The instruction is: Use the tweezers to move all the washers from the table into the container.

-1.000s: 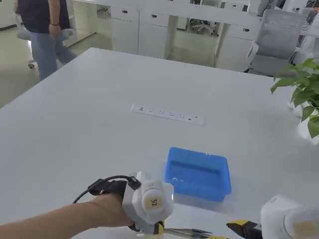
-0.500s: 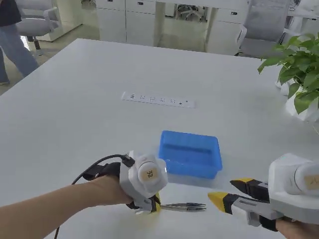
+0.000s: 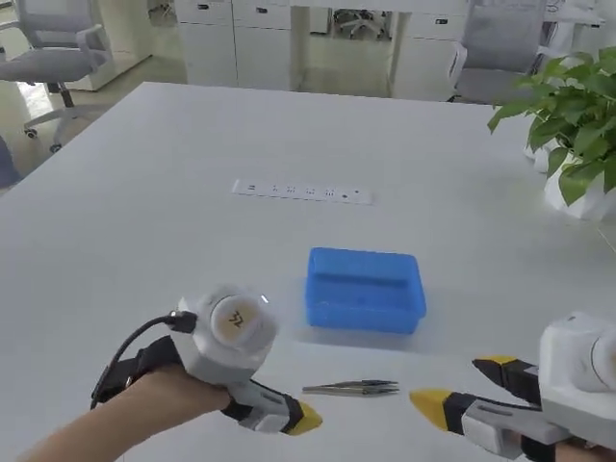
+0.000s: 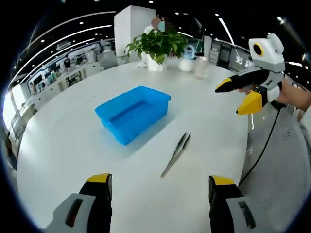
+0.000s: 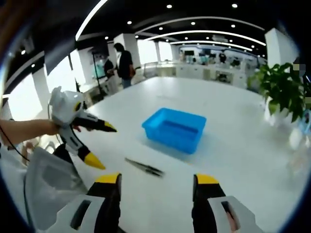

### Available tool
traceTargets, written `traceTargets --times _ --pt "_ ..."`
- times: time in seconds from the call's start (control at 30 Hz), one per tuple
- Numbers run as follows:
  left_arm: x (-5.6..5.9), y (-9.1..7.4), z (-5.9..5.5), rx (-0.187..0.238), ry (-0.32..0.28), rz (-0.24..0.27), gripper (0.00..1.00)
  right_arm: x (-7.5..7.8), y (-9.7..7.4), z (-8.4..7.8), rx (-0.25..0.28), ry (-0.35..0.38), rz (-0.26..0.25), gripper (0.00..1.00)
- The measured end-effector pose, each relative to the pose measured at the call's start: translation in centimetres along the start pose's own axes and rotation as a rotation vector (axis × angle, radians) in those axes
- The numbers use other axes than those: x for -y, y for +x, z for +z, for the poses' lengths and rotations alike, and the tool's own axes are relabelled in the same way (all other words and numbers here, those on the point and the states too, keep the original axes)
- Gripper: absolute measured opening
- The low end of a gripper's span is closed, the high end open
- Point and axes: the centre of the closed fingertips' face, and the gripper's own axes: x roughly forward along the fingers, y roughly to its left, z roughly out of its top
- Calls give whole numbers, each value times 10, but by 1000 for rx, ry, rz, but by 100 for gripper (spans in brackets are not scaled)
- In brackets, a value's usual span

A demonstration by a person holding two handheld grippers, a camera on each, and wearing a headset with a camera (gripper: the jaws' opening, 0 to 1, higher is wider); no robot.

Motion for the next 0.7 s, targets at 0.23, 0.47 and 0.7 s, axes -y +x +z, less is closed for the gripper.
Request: traceTargets --times 0.23,0.47,0.7 --pt "9 -23 -12 44 -127 62 99 -4 -1 -8 -27 -5 2 68" --pt "14 -43 -8 98 -218 93 99 -1 0 -18 -41 3 0 70" --pt "12 -45 -12 72 -164 155 99 2 -4 -13 -22 25 -6 71"
